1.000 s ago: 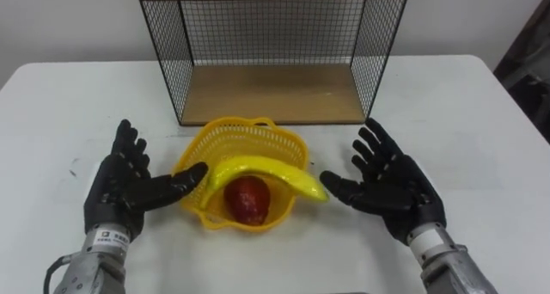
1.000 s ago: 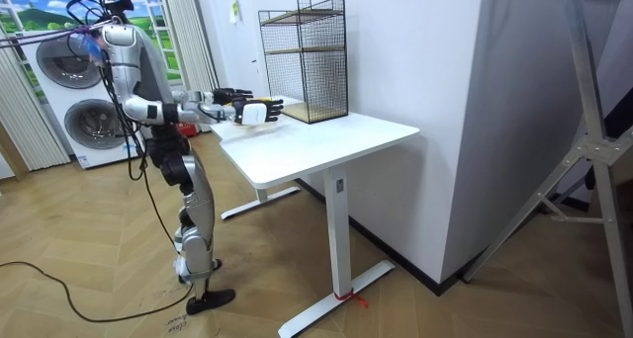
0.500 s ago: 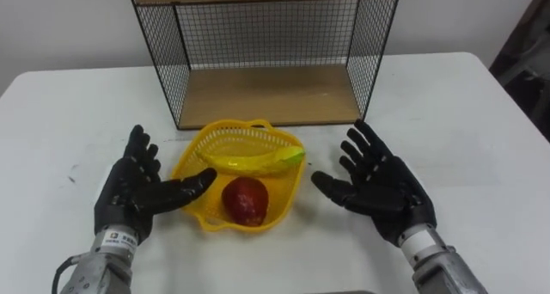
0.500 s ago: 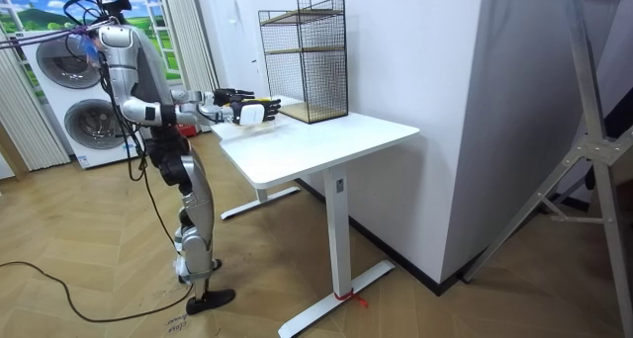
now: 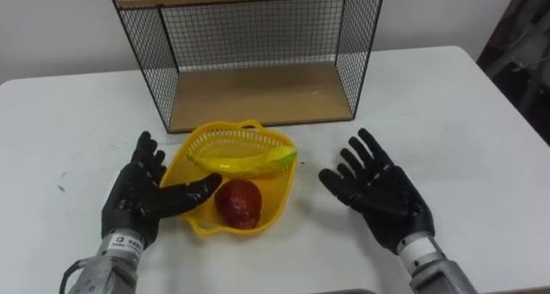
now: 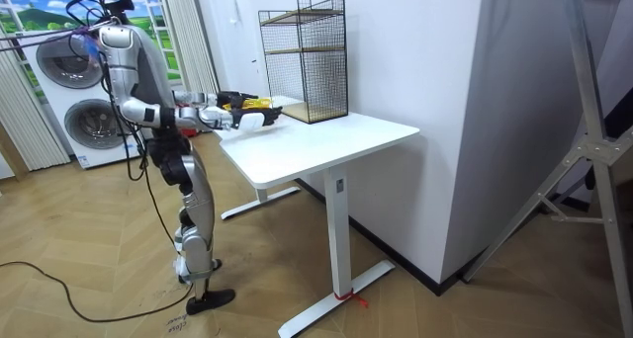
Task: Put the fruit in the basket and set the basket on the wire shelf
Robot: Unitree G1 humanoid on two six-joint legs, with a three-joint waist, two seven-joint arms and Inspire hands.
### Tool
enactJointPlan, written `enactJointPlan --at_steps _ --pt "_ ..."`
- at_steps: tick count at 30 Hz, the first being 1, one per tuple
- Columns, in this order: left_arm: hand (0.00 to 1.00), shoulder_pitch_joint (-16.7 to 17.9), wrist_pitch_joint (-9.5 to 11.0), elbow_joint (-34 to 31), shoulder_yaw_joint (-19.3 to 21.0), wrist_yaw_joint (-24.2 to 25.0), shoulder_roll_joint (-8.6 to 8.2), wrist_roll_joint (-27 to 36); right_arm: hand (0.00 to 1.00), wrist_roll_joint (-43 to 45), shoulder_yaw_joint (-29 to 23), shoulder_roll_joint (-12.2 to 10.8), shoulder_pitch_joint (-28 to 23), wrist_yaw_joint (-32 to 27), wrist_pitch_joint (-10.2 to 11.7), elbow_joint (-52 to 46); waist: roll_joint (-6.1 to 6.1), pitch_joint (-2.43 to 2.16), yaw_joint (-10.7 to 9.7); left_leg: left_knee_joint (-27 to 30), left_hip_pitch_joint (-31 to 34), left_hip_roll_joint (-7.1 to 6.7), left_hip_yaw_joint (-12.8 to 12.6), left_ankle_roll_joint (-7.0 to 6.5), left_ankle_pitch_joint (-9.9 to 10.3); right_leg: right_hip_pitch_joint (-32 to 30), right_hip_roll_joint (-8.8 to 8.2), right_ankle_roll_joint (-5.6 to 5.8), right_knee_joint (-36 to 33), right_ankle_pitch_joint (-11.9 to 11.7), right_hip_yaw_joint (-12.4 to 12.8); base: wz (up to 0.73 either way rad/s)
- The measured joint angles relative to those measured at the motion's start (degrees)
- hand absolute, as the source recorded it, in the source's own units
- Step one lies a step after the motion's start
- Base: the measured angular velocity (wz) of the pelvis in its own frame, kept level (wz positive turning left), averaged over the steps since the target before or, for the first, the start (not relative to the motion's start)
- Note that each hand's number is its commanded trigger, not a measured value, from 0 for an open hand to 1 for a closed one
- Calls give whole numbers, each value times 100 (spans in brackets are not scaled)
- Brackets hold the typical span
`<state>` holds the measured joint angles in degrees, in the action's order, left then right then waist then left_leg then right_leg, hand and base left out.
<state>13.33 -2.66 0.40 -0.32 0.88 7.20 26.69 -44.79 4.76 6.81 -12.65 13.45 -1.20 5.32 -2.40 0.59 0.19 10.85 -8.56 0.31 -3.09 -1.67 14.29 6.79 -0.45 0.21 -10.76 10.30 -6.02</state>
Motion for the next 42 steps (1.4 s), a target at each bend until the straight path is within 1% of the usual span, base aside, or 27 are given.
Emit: enactJointPlan --at_steps 3,6,16,17,19,24,26,29,31,32,34,37,42 --pt "0 0 0 1 -130 0 -2 31 0 -250 199 -27 0 60 -2 2 6 -3 22 9 -1 0 -2 0 0 1 -1 0 3 0 6 0" --pt "0 0 0 2 -211 0 -1 76 0 -296 315 -44 -4 169 -11 8 9 -5 26 12 -1 -3 -2 0 0 1 -4 0 3 0 8 0" --pt "0 0 0 46 -354 0 -2 98 0 -319 372 -35 -5 233 -10 7 29 -12 15 41 1 -2 4 -1 0 16 -6 -3 -13 -3 -5 0" --pt "0 0 1 80 -367 0 3 191 0 -311 410 -24 -4 231 -10 6 31 -14 11 39 1 -1 5 -1 0 14 -5 -4 -13 -5 -9 0" --pt "0 0 2 133 -409 0 0 306 0 -182 436 -31 -4 229 -9 5 33 -15 8 42 1 -2 9 -1 0 17 -7 -4 -12 -8 -24 0" --pt "0 0 69 139 -505 0 8 303 0 283 585 -36 -2 211 14 1 43 -14 22 43 3 -4 4 -1 0 15 -12 -4 -14 -8 -27 0" --pt "0 0 122 139 -555 0 11 301 0 485 658 -33 21 212 56 -7 61 -3 23 41 12 -4 3 -1 0 4 -13 -4 -17 -7 -29 0" --pt "0 0 204 139 -612 0 37 302 0 532 699 -12 42 212 120 -10 80 5 24 42 55 -2 3 -1 0 -42 -12 -4 -31 -7 -35 0" --pt "0 0 263 139 -654 0 69 305 0 582 729 37 62 212 130 -11 90 6 26 47 94 -2 3 -1 0 -98 -14 -4 -73 -7 -37 0" --pt "0 0 307 139 -669 0 88 305 0 620 742 55 88 212 130 -11 103 15 25 59 118 1 3 -1 -1 -125 -14 -4 -91 -7 -44 0" --pt "0 0 338 139 -684 0 99 307 0 677 742 56 110 209 130 -10 121 21 26 67 125 1 7 -1 -1 -126 -15 -4 -91 -7 -55 0" --pt "0 -1 362 138 -685 2 102 309 0 732 752 53 134 209 130 -17 155 2 34 87 172 1 4 -1 0 -172 -16 -4 -100 -7 -54 0" --pt "0 -1 371 140 -681 1 89 314 0 1087 783 137 126 143 103 -213 182 -14 32 100 194 -1 3 -1 0 -186 -21 -4 -102 -7 -58 0"
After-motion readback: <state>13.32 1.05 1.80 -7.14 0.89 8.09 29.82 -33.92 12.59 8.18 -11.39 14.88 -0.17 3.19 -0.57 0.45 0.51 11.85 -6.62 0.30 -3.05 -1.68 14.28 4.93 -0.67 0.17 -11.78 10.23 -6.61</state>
